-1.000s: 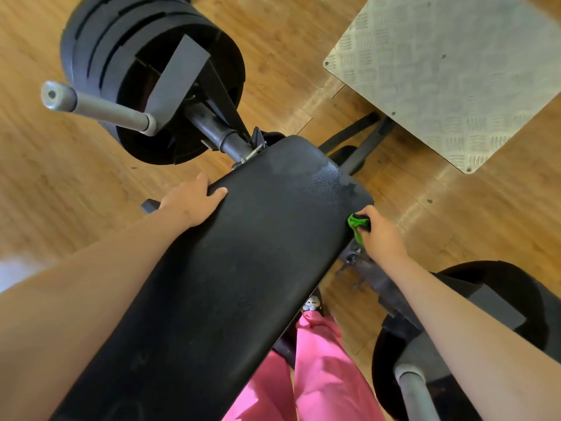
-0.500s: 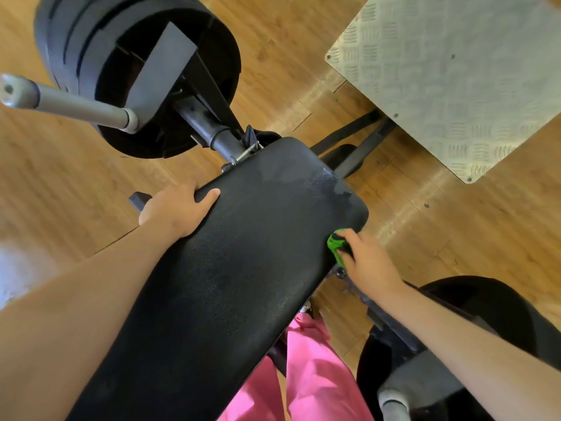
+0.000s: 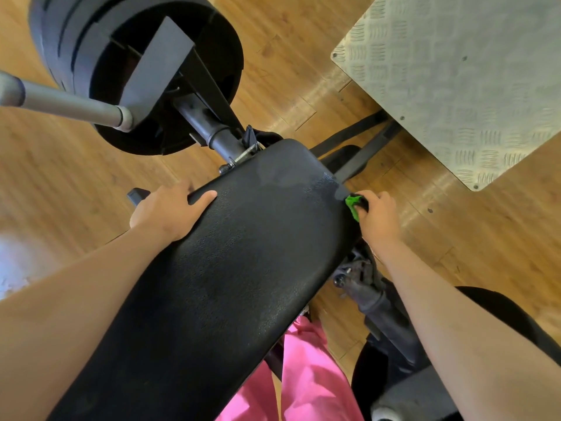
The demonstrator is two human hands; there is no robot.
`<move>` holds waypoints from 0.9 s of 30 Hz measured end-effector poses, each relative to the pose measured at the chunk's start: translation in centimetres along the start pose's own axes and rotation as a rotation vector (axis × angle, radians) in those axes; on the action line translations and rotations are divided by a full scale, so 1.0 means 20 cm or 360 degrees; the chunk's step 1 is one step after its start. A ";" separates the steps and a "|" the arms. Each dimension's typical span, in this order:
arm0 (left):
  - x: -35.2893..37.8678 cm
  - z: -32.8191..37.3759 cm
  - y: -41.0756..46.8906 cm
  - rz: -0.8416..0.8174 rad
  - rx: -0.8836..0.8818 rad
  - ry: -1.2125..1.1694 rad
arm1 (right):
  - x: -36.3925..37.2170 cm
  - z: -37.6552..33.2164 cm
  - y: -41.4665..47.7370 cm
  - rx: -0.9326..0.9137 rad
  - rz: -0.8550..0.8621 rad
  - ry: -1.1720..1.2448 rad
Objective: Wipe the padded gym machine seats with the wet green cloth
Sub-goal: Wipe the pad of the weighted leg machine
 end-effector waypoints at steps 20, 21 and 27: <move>0.03 -0.01 0.02 0.0003 0.0013 0.0119 | 0.01 -0.09 0.11 -0.0052 -0.0041 -0.0036; 0.03 -0.01 0.02 0.0002 0.0019 0.0119 | 0.01 -0.09 0.12 -0.0022 -0.0059 -0.0039; 0.02 -0.01 0.03 0.0006 0.0032 0.0128 | 0.05 -0.22 -0.12 -0.0409 -0.0132 0.0056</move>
Point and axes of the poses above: each hand's wrist, its own y-axis towards the middle knuckle, its own x-axis out of the palm, z = x × y, the point moved 6 cm from there along y, towards the middle knuckle, and after that the axes turned 9 degrees about x, right-handed, at the moved point
